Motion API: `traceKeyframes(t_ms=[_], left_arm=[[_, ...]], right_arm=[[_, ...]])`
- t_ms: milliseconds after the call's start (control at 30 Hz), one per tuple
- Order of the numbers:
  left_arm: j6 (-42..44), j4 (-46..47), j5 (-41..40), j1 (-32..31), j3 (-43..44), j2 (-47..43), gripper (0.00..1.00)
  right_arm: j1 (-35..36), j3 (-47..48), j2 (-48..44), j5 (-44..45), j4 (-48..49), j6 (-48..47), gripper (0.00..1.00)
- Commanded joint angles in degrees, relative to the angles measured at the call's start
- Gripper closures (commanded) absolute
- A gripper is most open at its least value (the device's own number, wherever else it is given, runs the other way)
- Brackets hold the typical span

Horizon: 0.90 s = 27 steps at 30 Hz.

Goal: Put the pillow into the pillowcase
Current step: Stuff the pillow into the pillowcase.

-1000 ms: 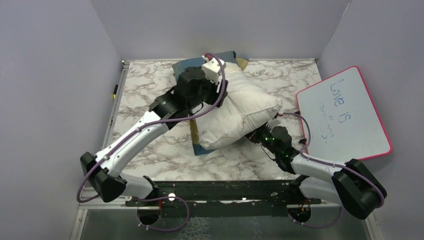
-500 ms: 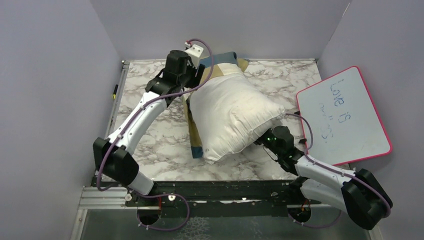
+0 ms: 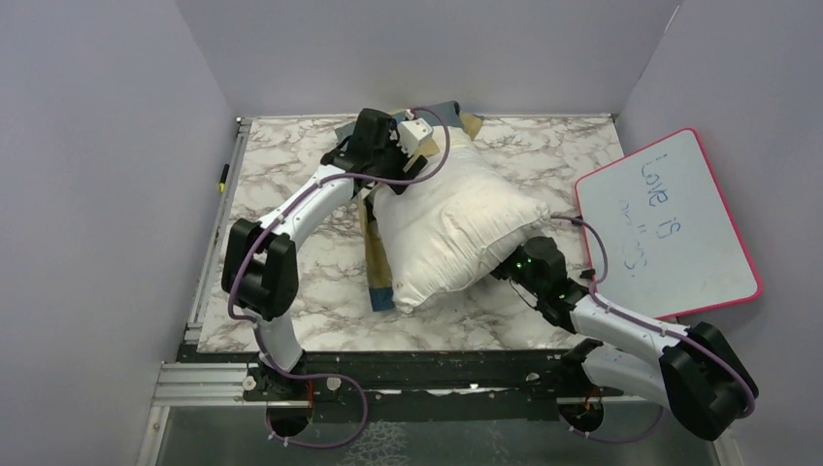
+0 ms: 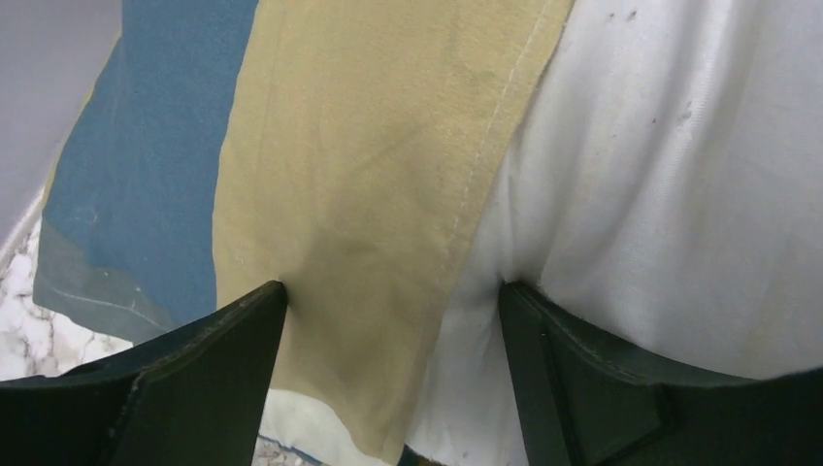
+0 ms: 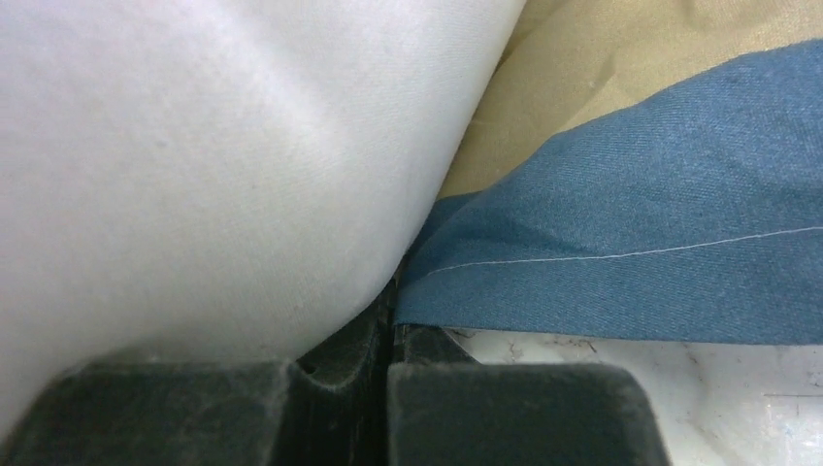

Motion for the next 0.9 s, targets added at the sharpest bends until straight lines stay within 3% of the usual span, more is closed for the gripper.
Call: traceKeyframes(t_ms=[0,133,233,400,533,733,867], left_arm=[[2.51,11.39,-6.89,-0.26,-2.41,3.38,0.27],[-0.99,18.07,-11.71,-0.26,-3.54,0.56,0.78],[-3.15,21.52,-6.66,-0.41,-5.90,-5.12,1.00],[-11.88,14.90,-3.55,-1.20,-3.88,-12.67,1.00],[-18.27,10.43,2.08,-1.31,-4.91,-19.84,1.00],[-34.61,8.40,11.62,-1.31,-7.49,-28.99,1.00],[-34.91,3.34,8.53,-0.97,2.44,-24.15,1.00]], right_arm=[[-0.06,4.42,-1.19,0.16,0.46,-1.75,1.00],[-0.01,6.58,-2.76,1.51,-3.20,-3.75,1.00],[-0.06,7.41,-5.74,4.85,-5.21,-4.74,1.00],[-0.04,19.66,-9.36,9.15,-18.12,-6.85,1.00],[-0.05,32.96,-8.50,9.07,-21.99,-13.07,1.00],[-0.11,67.45,9.14,3.46,-39.09,-22.67,1.00],[-0.24,81.75,17.38,2.35,-46.35,-25.90,1.00]])
